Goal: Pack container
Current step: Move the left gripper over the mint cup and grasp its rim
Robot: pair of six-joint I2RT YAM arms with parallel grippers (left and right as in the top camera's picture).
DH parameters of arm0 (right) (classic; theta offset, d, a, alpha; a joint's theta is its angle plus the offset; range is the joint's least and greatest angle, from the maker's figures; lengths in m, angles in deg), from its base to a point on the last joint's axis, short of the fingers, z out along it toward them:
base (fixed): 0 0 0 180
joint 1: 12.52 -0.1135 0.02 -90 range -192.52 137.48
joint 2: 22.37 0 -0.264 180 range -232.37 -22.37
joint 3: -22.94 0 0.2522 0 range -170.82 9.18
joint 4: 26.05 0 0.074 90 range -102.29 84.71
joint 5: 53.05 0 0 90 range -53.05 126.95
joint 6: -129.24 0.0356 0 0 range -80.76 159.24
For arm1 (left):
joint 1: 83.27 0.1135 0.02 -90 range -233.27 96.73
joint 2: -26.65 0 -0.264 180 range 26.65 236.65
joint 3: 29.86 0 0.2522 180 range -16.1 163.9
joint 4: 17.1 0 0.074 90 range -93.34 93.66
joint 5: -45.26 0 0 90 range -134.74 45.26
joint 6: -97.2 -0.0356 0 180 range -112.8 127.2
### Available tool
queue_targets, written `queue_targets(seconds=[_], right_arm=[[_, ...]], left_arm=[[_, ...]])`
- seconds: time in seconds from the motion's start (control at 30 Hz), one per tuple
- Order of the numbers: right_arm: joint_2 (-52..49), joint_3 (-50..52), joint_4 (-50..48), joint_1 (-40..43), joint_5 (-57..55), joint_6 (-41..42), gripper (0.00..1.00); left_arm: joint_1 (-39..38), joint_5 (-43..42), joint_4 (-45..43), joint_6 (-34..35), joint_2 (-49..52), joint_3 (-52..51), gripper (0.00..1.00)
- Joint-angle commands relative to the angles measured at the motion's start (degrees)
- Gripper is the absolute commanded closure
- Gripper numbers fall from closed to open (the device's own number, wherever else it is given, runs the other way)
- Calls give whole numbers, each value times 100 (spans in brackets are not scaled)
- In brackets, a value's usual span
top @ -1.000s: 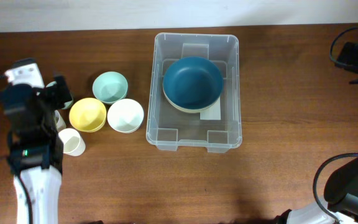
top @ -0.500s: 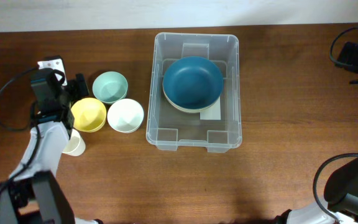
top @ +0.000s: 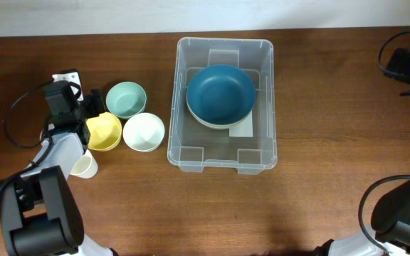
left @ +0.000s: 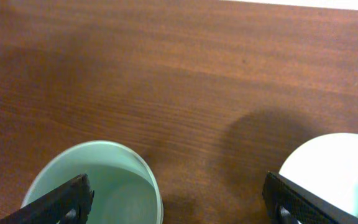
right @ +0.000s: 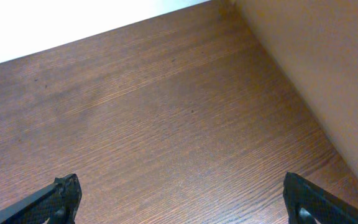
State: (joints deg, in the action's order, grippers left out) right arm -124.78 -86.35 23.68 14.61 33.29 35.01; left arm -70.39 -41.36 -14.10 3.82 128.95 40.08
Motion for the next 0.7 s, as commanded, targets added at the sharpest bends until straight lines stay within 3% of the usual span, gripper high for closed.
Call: queue_targets(seconds=[0.0,0.1,0.23,0.67], right_arm=[[-20,-28,-11,26,-70,61,1],[-20,-28,-11,26,-70,61,1],[-20,-28,-11,26,-70,61,1],[-20,-28,-11,26,-70,61,1]], left_arm=[[26,-61,-15,11,203,105,16],[26,-61,-15,11,295,105,20],[26,-59,-35,9,299,105,33],[26,444,4,4,326,105,41]])
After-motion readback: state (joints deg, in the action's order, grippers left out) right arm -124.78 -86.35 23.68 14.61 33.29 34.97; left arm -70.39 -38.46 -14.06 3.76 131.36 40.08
